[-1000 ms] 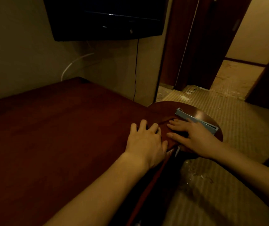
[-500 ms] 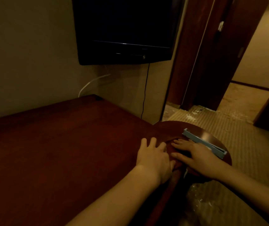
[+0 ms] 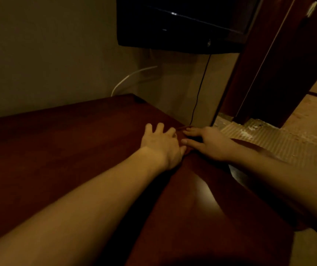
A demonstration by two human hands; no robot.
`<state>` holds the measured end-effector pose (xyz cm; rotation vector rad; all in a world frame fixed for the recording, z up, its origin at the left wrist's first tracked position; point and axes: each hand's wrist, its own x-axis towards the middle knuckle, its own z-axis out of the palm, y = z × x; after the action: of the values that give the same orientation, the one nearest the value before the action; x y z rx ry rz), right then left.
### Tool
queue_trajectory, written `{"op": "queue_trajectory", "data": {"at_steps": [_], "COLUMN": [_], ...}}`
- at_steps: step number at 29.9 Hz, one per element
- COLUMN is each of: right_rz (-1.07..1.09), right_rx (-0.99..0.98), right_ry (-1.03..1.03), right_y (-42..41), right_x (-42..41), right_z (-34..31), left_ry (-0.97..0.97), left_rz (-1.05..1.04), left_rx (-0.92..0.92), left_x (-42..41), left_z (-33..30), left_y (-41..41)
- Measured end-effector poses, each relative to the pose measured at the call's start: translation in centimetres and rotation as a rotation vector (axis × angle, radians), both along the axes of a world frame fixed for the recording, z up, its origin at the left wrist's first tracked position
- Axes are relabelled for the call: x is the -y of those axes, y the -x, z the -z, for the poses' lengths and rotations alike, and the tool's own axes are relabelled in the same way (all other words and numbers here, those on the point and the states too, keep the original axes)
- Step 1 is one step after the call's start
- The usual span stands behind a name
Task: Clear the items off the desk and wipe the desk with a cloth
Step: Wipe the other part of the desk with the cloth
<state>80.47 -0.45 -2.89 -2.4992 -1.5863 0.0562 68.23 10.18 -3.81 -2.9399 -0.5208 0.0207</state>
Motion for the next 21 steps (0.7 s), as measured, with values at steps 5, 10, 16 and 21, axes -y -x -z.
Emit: {"op": "queue_trajectory", "data": {"at_steps": [5,10,16,21], "right_rz": [-0.012,-0.017,-0.010,-0.008], "right_rx": [0.009,-0.017,-0.037,-0.060], "right_ry": [-0.004,0.030,0.031,0.026], "right_y": [-1.0,-0.7,1.4,3.9], "right_x": [-4.8,-3.7,0.8,5.4], "right_z": [0.1,0.2,-0.2,0.0], "left_ry": [0.011,0.036,0.029,-0.010], "left_rz": [-0.072,-0.083,-0.036,0.023], "left_rx": [-0.044,-0.041,-0.023,0.008], "left_x": [-3.8,-3.2,0.6,5.0], "left_z": [-0.5,-0.2,-0.1,0.1], "left_y": [-0.8,-0.4,1.9,5.0]}}
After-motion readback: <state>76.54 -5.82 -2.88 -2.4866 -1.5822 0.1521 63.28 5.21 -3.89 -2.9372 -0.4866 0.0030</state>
